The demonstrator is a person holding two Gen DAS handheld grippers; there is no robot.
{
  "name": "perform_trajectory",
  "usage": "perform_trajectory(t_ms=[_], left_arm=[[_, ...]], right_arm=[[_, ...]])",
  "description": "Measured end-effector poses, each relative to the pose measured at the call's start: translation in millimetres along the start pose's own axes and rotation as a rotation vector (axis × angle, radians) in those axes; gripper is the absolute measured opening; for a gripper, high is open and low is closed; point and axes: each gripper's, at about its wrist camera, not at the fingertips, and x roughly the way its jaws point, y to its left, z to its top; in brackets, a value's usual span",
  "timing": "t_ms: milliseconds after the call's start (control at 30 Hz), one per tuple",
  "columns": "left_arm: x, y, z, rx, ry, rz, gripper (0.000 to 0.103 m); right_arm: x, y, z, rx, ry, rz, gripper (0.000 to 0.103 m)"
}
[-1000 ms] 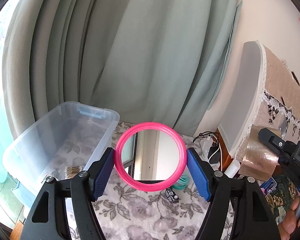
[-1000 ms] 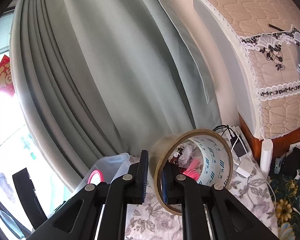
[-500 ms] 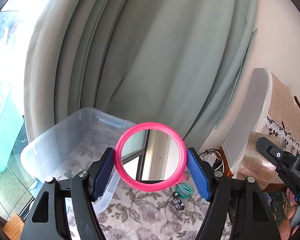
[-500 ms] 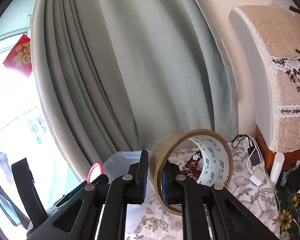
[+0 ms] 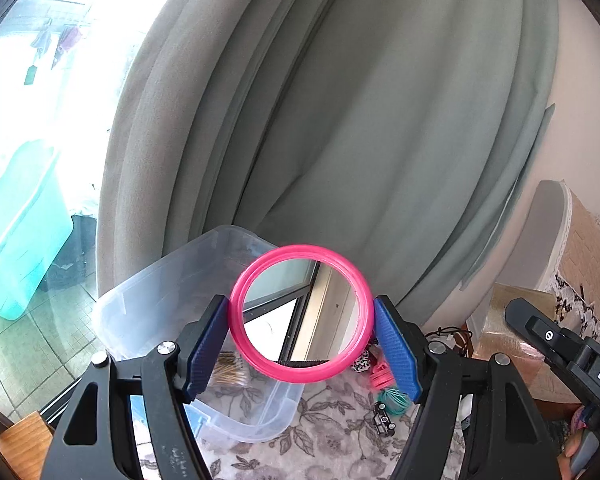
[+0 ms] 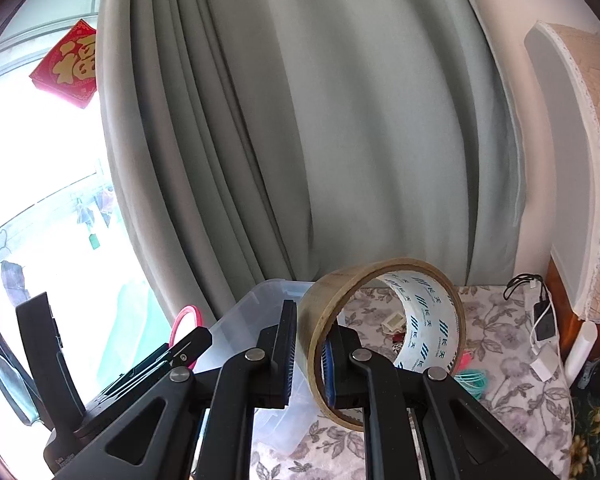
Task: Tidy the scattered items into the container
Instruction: 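Carry the pink mirror and tape roll over the clear plastic box with both tools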
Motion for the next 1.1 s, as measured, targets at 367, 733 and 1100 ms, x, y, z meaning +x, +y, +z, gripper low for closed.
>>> perform_trajectory(t_ms=[367, 733, 1100], left_arm=[[12.0, 44.1, 0.6, -0.084, 0.021, 0.072, 0.074], [22.1, 74.8, 0.1, -0.138, 0.046, 0.112, 0.074], [31.6, 85.0, -0.7, -0.157, 0.074, 0.127, 0.074]], right_arm=[[28.0, 41.1, -10.8, -0.064, 0.076, 0.043, 0.013], [74.8, 61.1, -24.3, -0.101, 0.160, 0.075, 0.013], [114.9, 75.1, -49.1, -0.120, 0.233, 0.100, 0.013]])
